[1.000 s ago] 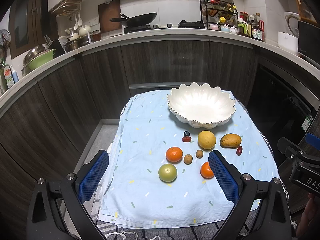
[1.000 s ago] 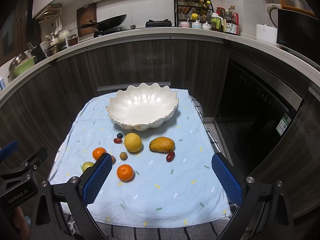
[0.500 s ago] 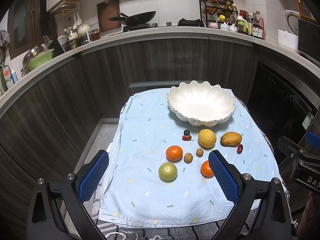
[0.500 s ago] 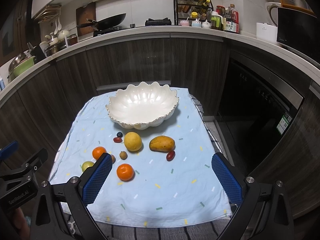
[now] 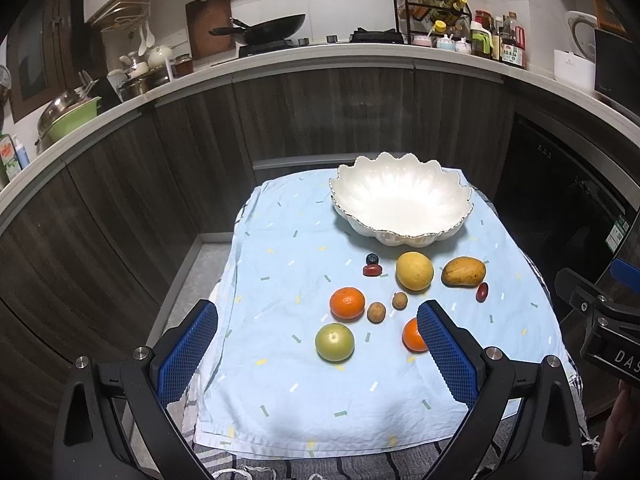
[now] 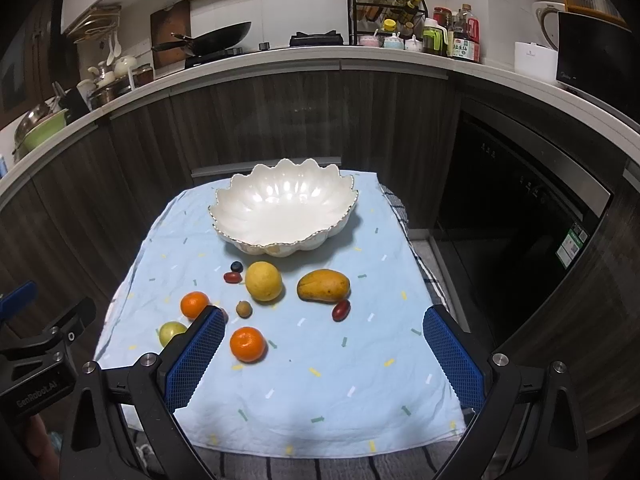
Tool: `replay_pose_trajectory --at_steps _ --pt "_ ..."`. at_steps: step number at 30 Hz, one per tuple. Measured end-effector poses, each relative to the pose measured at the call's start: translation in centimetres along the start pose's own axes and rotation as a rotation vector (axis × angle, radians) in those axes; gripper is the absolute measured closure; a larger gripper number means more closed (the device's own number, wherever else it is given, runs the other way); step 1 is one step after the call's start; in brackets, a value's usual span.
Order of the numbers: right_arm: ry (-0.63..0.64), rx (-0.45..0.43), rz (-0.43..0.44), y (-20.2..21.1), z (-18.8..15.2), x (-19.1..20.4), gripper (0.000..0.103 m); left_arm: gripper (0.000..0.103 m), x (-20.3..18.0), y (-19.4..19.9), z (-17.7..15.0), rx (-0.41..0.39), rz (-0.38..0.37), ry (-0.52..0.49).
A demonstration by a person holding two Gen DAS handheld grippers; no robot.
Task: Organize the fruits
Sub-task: 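Move the left tool toward the green fruit while the right tool approaches the red date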
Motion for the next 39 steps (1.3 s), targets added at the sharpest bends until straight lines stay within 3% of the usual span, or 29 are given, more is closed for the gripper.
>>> replay_pose_trajectory --at_steps 19,39 --pt "0.024 0.041 -0.016 -4.3 0.2 1.0 0.002 0.001 0.1 -4.1 0.4 0.071 0.005 -0.022" --pt "0.086 0.076 -0.039 -10.4 -1.2 3.2 0.004 0.006 0.6 -11.8 -1.9 0.143 0.001 -0.047"
Point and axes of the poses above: each gripper's, at about its wrist camera, not at the fingertips, and y roughly against the way its jaws point, x to its left, z to its top, the point moved 1 cm from there along -y, roughly the way its jaws point, and after that the axes turned 8 degrees about -z, right-handed, at the moved point
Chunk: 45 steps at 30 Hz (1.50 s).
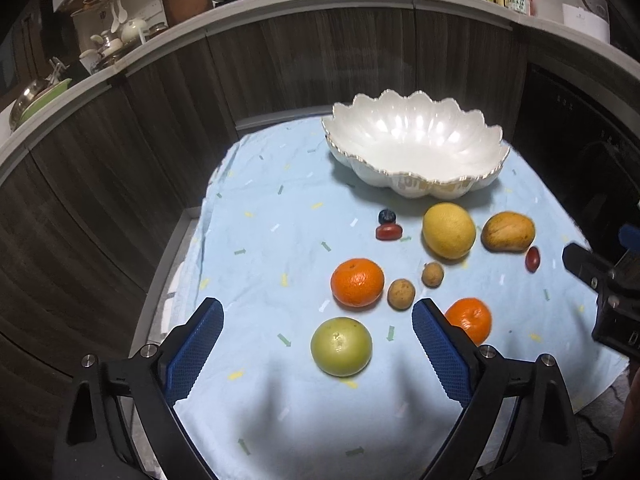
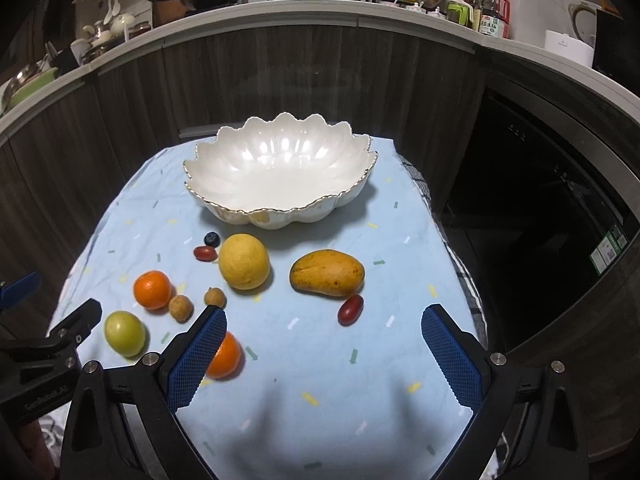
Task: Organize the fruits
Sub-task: 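Move the left tool toward the green fruit while the right tool approaches the red date, then close the right gripper on the red date while the left gripper grasps the green fruit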
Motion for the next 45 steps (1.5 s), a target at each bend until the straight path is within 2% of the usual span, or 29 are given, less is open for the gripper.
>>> replay_pose_trajectory --at_steps 12,17,20,23,27,32,34,37,41,43,45 --pt "0.023 0.031 -0.051 -4.3 -0.7 0.3 0.010 0.017 -0.3 -5.0 -1.5 0.084 -0.004 0.004" --pt "0.019 0.042 -0.061 -5.9 -1.1 0.1 0.017 0.027 -0.8 -6.5 -2.1 0.116 -0.016 -0.001" --pt "0.013 0.060 -0.066 -6.9 -1.4 -0.2 0.021 0.028 -1.1 -7.1 -2.3 0.126 -0.016 -0.006" --pt "0.012 0.083 -0.064 -8.0 -1.7 -0.4 0.026 0.029 -1.4 -7.7 -2.5 0.143 -0.009 -0.012" --pt "0.011 0.100 -0.064 -9.0 -1.9 -0.4 0.034 0.035 -1.3 -8.5 -2.6 0.163 -0.016 -0.007" --pt "-0.004 0.105 -0.063 -10.2 -2.0 -0.4 0.044 0.035 -1.4 -8.6 -2.7 0.140 -0.013 -0.014" --pt "-0.010 0.116 -0.056 -10.8 -2.1 -0.4 0.054 0.035 -1.4 -8.6 -2.8 0.132 -0.018 -0.009" --pt "-0.012 0.135 -0.048 -11.5 -2.3 -0.3 0.060 0.035 -1.2 -8.7 -2.7 0.125 -0.029 0.004" --pt "-0.013 0.118 -0.041 -11.5 -2.4 -0.2 0.064 0.040 -1.2 -8.7 -2.8 0.120 -0.043 0.003" --pt "-0.017 0.115 -0.026 -11.5 -2.5 -0.2 0.070 0.044 -1.1 -8.7 -2.7 0.118 -0.040 0.006" --pt "-0.008 0.112 -0.029 -11.4 -2.5 -0.1 0.075 0.052 -1.0 -8.6 -2.7 0.115 -0.029 0.010"
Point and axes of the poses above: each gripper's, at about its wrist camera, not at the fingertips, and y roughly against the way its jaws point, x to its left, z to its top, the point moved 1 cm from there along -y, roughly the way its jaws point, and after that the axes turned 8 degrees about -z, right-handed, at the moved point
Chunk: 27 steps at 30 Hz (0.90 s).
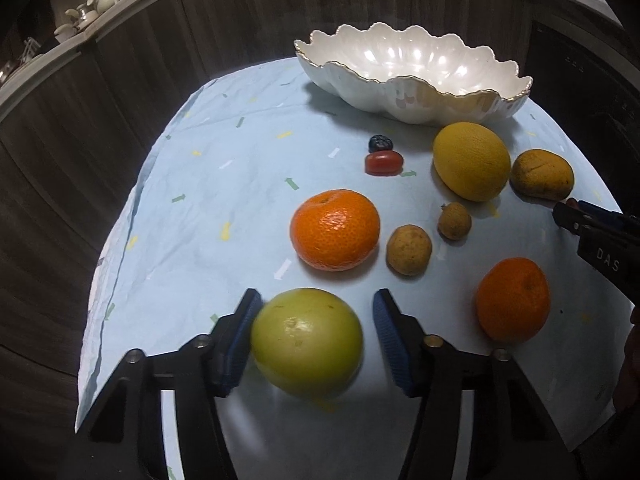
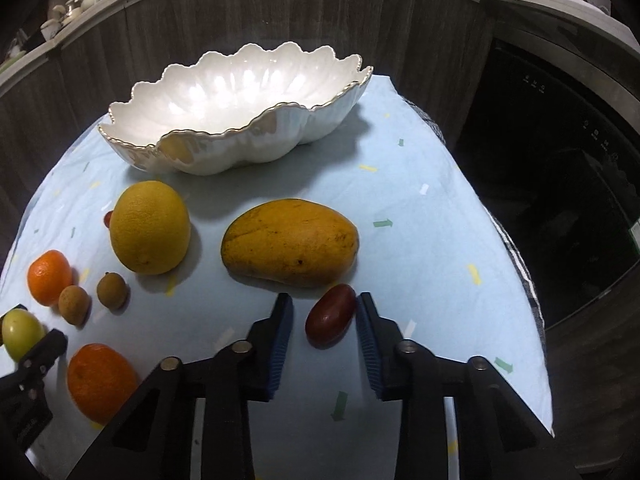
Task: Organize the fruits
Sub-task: 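Close the right gripper on the red date while the left gripper grasps the green fruit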
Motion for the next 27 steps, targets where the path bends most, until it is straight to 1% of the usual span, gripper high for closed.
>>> replay_pose_trajectory --at_steps 1,2,8,12,20,27 --pt "0.003 0.000 0.006 0.0 0.0 0.1 0.080 0.054 0.1 0.0 0.0 -0.001 0.004 0.003" --pt "0.002 -0.001 0.006 0.1 0.0 0.1 0.080 0.055 0.2 0.1 0.0 -0.002 0.005 0.005" --pt "0.002 0.001 0.017 0.4 -0.1 0.2 0.082 0.055 0.3 0.2 -0.1 0.002 -0.009 0.009" --pt "0.005 -0.019 0.019 1.4 0.0 0.2 0.082 0.055 0.4 0.7 -0.2 0.000 -0.020 0.015" --pt "-0.002 -0.075 0.026 4.0 0.7 -0.2 0.082 0.055 0.3 3.2 0.2 -0.059 -0.006 0.003" --pt "-0.009 -0.135 0.037 6.7 1.5 -0.4 0.082 0.055 0.5 5.5 1.2 -0.101 -0.004 0.008"
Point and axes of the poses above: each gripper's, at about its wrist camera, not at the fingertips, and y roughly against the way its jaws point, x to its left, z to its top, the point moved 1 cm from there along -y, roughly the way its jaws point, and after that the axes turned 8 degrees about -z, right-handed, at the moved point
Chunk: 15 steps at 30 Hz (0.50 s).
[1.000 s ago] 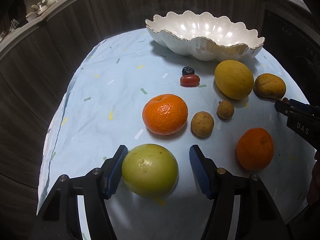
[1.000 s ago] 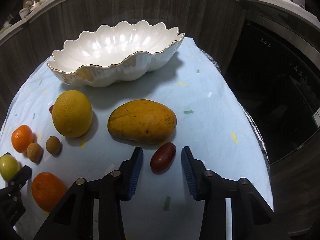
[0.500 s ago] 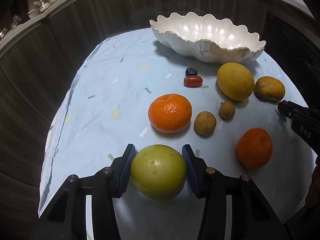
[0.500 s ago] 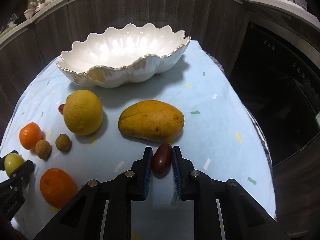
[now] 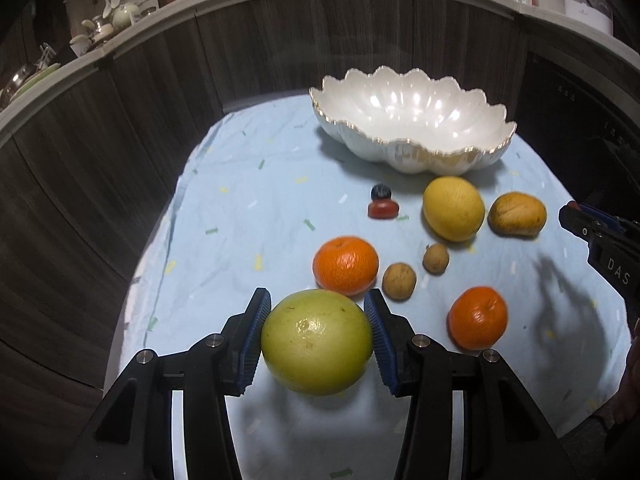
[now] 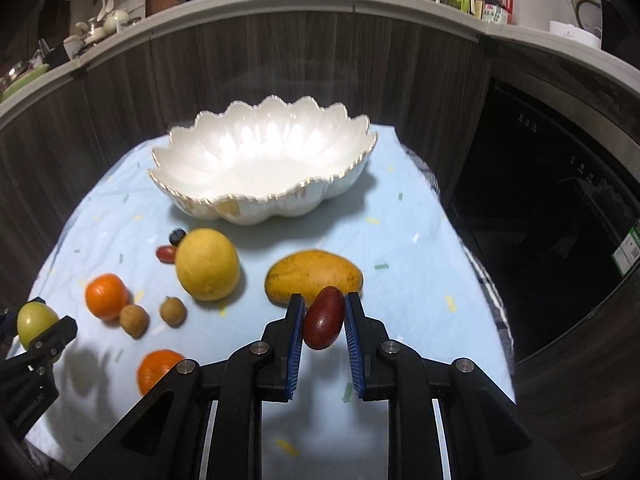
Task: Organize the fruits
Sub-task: 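Close the right gripper on the red date while the left gripper grasps the green fruit, then lift and carry the green fruit and red date over the white bowl with both tools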
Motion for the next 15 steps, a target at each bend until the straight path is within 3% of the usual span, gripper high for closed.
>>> replay_pose_trajectory --at_steps 15 --pt "-0.020 -0.075 0.041 2.7 3.1 0.2 0.082 0.055 -0.4 2.5 4.3 -0.074 0.010 -0.018"
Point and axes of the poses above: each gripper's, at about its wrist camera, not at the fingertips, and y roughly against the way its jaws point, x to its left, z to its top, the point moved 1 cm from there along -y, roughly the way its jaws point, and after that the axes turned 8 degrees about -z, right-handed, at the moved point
